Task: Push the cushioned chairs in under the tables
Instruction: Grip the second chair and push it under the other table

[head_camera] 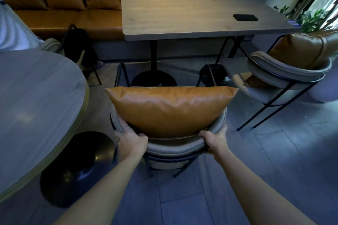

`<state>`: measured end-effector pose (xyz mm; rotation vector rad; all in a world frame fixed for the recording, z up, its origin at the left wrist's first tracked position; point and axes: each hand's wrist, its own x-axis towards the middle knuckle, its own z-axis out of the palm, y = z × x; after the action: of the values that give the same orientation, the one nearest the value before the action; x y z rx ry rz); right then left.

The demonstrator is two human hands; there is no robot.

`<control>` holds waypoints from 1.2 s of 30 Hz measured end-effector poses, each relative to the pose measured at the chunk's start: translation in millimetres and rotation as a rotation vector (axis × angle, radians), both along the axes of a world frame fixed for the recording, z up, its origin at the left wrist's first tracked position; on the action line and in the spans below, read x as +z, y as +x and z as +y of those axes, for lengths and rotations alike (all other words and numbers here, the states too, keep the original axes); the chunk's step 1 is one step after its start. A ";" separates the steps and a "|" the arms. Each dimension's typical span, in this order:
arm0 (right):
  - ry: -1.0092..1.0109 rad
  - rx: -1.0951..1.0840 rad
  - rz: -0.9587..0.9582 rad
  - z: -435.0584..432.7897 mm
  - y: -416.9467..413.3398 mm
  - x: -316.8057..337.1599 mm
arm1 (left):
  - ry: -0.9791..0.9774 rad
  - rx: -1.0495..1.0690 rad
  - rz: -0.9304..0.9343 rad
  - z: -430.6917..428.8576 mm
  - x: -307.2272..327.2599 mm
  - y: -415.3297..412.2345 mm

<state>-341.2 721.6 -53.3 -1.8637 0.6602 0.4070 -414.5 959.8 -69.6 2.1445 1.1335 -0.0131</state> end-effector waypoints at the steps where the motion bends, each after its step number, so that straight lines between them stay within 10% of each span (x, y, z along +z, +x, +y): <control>1: -0.005 0.007 -0.001 -0.8 6.5 -0.5 | -0.005 -0.001 0.005 0.3 -0.1 5.4; 36: -0.105 0.152 0.056 11.1 208.4 9.8 | 0.014 0.027 -0.048 -4.9 7.9 180.5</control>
<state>-132.8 732.7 -43.5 -2.0159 0.5884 0.5332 -234.0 954.8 -61.7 2.1301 1.1378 0.0581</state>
